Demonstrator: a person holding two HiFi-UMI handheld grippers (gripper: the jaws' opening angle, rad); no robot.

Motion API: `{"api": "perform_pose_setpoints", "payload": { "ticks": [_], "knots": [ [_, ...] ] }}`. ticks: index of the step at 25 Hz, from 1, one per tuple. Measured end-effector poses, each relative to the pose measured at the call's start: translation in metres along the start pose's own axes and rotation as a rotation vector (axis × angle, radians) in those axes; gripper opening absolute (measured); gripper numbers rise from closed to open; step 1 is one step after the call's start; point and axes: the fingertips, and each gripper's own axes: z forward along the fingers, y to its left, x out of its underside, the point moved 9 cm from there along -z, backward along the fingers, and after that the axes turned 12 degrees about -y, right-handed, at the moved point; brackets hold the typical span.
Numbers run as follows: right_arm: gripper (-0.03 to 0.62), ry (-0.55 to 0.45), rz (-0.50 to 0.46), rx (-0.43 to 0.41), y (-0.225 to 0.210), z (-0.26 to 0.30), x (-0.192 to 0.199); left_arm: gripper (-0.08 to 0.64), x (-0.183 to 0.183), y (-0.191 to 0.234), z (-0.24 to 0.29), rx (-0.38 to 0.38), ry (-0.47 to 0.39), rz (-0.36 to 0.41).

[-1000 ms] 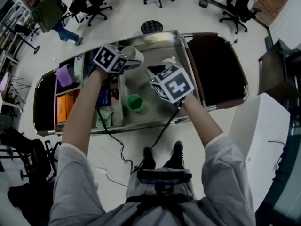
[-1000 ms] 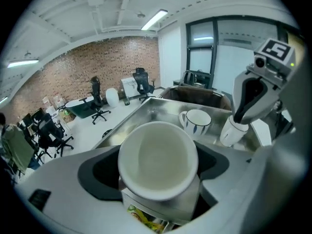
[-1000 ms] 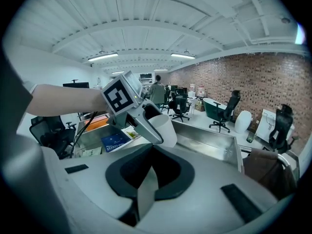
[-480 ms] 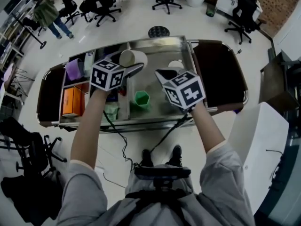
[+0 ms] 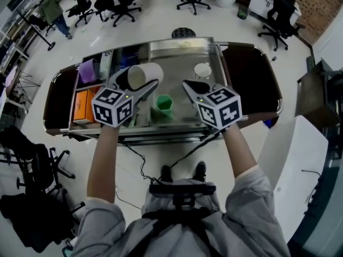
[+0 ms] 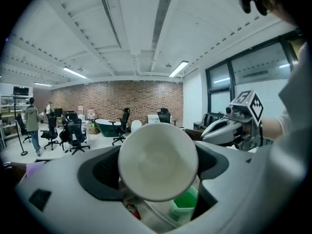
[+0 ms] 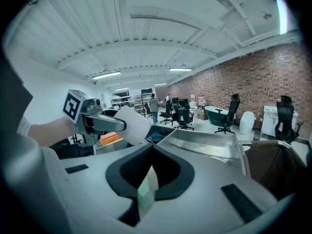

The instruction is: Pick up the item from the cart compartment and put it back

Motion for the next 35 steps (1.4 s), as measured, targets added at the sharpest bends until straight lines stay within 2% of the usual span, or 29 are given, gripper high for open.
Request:
{"api": "perform_pose_setpoints", "payload": {
  "ticks": [10, 20, 27, 35],
  "knots": [
    [0.009, -0.055, 0.079, 0.007, 0.017, -0.048, 0.03, 0.436, 0.01, -0.042, -0.081, -0.065, -0.102, -0.061],
    [0.009, -0.049, 0.126, 0.031, 0.036, -0.085, 0.066, 0.436, 0.046, -0.069, -0.152, -0.133, -0.14, -0.128],
    [0.009, -0.051, 0.181, 0.045, 0.038, -0.094, 0.082, 0.436, 0.057, -0.078, -0.172, -0.167, -0.171, -0.163],
    [0.009, -0.057, 0.181, 0.047, 0.038, -0.094, 0.079, 0.436, 0.061, -0.076, -0.178, -0.196, -0.175, -0.155]
  ]
}}
